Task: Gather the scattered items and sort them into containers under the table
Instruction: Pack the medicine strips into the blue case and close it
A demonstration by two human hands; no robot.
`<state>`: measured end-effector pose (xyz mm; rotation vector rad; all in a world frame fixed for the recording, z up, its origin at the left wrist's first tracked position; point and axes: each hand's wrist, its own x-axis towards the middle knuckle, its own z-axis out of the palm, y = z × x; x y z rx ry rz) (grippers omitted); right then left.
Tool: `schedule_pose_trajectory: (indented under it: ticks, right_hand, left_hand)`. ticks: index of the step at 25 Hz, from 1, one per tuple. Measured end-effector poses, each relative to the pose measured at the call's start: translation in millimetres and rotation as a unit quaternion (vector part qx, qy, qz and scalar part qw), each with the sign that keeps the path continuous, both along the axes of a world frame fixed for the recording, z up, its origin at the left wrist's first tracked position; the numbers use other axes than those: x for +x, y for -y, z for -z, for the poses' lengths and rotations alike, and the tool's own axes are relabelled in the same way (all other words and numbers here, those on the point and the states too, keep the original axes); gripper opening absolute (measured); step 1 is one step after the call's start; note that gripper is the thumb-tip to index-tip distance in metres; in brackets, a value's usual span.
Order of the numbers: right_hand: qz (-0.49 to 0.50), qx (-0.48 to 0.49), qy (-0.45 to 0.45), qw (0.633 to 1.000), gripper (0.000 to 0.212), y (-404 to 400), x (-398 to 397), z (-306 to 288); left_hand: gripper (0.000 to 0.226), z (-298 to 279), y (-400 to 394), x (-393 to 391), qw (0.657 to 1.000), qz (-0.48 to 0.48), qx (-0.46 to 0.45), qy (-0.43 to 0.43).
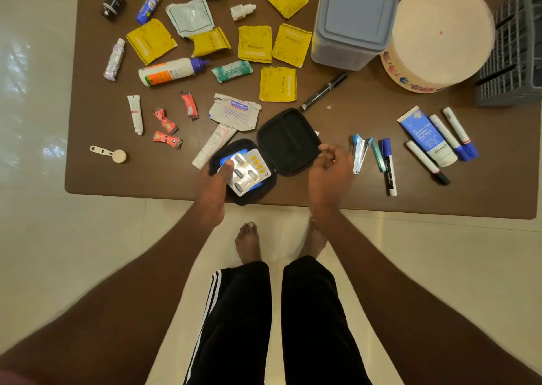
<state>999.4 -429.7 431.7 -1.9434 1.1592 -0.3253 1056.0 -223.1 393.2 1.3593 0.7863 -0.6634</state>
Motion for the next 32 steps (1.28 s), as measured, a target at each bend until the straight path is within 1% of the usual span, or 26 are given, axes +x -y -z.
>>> schedule_pose_trajectory:
  ticks: [2,3,5,6,8,9,10,12,13,14,15,16,17,18,19,21,22,24,25,26,28,29,31,32]
  right_hand:
    - [0.088,0.058,-0.013,0.994,0.026,18.9,1.8,0.5]
    - [0.102,0.08,-0.023,0.991,0.025,27.1,1.5,2.4]
    - [0.058,0.106,-0.054,0.991,0.021,33.7,2.3,7.0]
    - [0.017,0.116,-0.071,0.991,0.026,32.6,3.7,7.6]
    - [-0.043,0.136,-0.098,0.985,0.043,26.8,8.8,9.7]
    - [-0.05,0.144,-0.093,0.984,0.043,23.8,12.8,9.7]
    - [-0.047,0.15,-0.071,0.985,0.037,20.5,16.7,8.3]
    - [-0.03,0.167,-0.003,0.986,0.018,16.0,20.9,7.8]
    - [-0.022,0.167,0.02,0.985,0.014,15.8,21.6,9.0]
    - [-0.015,0.156,0.029,0.987,0.016,17.3,21.5,9.3]
    - [-0.016,0.136,0.017,0.99,0.019,22.4,21.0,13.1]
    - [-0.033,0.104,-0.018,0.994,0.025,29.2,20.7,18.1]
    - [-0.075,0.06,-0.067,0.993,0.035,36.2,20.6,25.7]
    - [-0.136,0.02,-0.117,0.984,0.045,40.9,21.0,31.0]
    - [-0.194,-0.017,-0.145,0.97,0.054,44.1,22.6,36.6]
    - [-0.282,-0.09,-0.167,0.94,0.067,45.1,29.6,42.1]
    - [-0.313,-0.117,-0.183,0.924,0.069,44.4,33.8,39.6]
    - [-0.346,-0.124,-0.198,0.908,0.059,48.7,42.3,36.6]
    - [-0.34,-0.1,-0.197,0.914,0.051,54.1,46.2,35.7]
    - [-0.313,-0.057,-0.192,0.928,0.043,58.7,49.1,31.2]
    - [-0.231,0.048,-0.166,0.957,0.032,68.9,49.3,22.0]
    - [-0.184,0.086,-0.144,0.969,0.029,73.0,47.7,17.1]
    - [-0.107,0.124,-0.09,0.982,0.024,76.5,40.7,4.7]
    - [-0.087,0.119,-0.062,0.987,0.021,74.7,36.1,-2.6]
  left_hand:
    - [0.049,-0.8,-3.8,-2.7,0.999,-0.012,-0.025,0.02]
    - [0.05,-1.4,-2.4,-3.5,0.999,-0.019,-0.033,0.029]
    - [0.049,-1.1,2.5,-3.2,0.999,-0.018,-0.036,0.026]
    - [0.043,-1.9,6.6,-3.1,0.999,-0.013,-0.033,0.012]
    - [0.024,-5.4,13.6,-2.2,0.999,0.002,-0.026,-0.024]
    - [0.017,-6.5,14.7,-1.1,0.999,0.001,-0.028,-0.027]
    - [0.015,-7.7,14.0,0.2,0.999,-0.007,-0.031,-0.025]
    - [0.028,-10.1,9.8,1.4,0.999,-0.018,-0.037,-0.024]
    - [0.034,-10.6,7.4,2.0,0.998,-0.025,-0.043,-0.025]
    - [0.034,-11.5,5.6,1.8,0.998,-0.037,-0.048,-0.028]
    - [0.031,-11.9,4.6,1.4,0.997,-0.05,-0.052,-0.031]
    - [0.027,-12.3,4.1,1.0,0.996,-0.062,-0.053,-0.033]
    - [0.025,-12.4,4.2,0.6,0.996,-0.068,-0.053,-0.033]
    - [0.023,-12.6,4.7,-0.3,0.995,-0.075,-0.053,-0.032]
    - [0.02,-12.4,5.9,-0.8,0.995,-0.079,-0.052,-0.03]
    - [0.016,-12.0,8.1,-3.4,0.995,-0.084,-0.058,-0.023]
    - [0.015,-11.5,9.0,-4.9,0.994,-0.086,-0.063,-0.021]
    - [0.019,-9.1,9.3,-6.4,0.993,-0.092,-0.075,-0.017]
    - [0.023,-8.0,9.3,-6.6,0.992,-0.095,-0.081,-0.016]
    - [0.025,-6.8,9.2,-6.5,0.991,-0.098,-0.084,-0.017]
    - [0.023,-5.5,13.8,-6.4,0.991,-0.104,-0.087,-0.02]
    - [0.022,-6.3,17.6,-6.5,0.991,-0.103,-0.086,-0.021]
    - [0.025,-9.7,26.5,-7.1,0.99,-0.104,-0.091,-0.021]
    - [0.027,-10.7,30.6,-7.3,0.99,-0.104,-0.095,-0.021]
